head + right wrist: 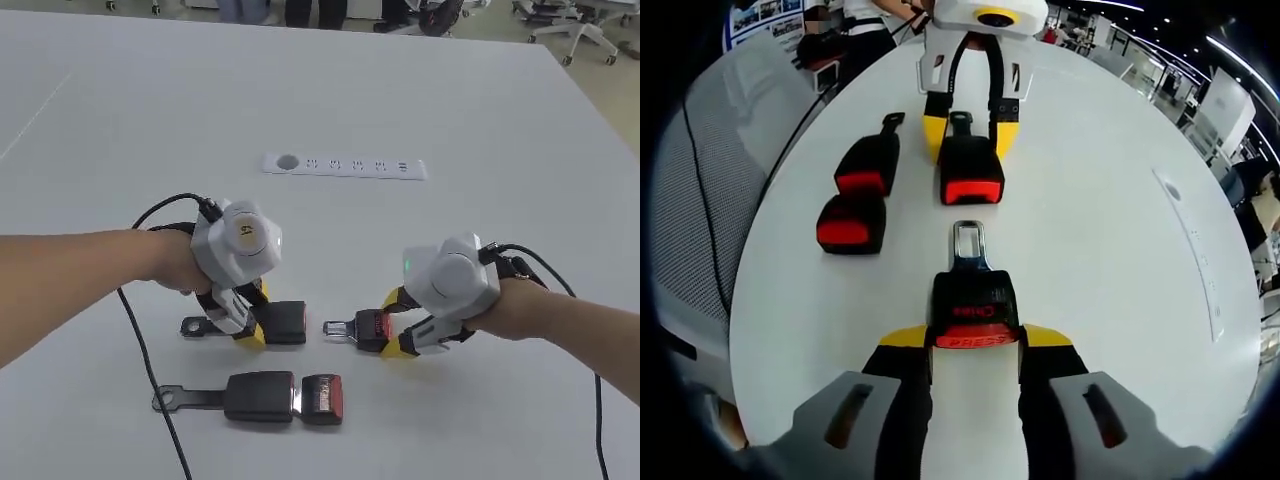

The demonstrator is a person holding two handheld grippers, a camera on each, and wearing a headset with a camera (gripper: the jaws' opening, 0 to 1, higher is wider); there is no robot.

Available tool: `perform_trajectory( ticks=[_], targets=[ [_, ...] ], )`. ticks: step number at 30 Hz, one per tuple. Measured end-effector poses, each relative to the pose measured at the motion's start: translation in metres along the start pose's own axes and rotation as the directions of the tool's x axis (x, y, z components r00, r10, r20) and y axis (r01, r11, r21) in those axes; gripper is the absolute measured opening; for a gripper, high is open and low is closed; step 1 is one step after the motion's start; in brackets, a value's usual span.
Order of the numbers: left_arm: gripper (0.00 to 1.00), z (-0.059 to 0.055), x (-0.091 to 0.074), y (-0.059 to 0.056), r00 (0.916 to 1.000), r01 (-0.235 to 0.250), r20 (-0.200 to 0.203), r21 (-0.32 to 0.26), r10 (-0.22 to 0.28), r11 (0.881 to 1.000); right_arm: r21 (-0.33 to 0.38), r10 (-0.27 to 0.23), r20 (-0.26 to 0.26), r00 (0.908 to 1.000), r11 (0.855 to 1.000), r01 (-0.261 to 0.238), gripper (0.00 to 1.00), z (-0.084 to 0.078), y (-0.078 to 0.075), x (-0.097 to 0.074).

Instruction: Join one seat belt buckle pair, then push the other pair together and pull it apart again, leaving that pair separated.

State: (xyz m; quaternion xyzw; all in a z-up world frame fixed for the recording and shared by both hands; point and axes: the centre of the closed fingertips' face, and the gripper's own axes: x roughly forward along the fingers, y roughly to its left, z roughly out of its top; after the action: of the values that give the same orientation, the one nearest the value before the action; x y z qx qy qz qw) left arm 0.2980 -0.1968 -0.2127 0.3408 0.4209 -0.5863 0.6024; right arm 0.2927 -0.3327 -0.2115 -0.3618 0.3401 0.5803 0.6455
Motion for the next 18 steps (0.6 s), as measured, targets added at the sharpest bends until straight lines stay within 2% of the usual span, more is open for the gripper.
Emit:
perform_trajectory(
  ticks=[18],
  targets=[
    [0.32, 0.001, 0.001, -0.003, 0.9997, 0.004, -0.023, 0.029, -0.003, 1.000, -0.005, -0.003, 0.003, 1.0000, 1.000, 0.003, 0.31, 0.013, -0.003, 0.007]
  ],
)
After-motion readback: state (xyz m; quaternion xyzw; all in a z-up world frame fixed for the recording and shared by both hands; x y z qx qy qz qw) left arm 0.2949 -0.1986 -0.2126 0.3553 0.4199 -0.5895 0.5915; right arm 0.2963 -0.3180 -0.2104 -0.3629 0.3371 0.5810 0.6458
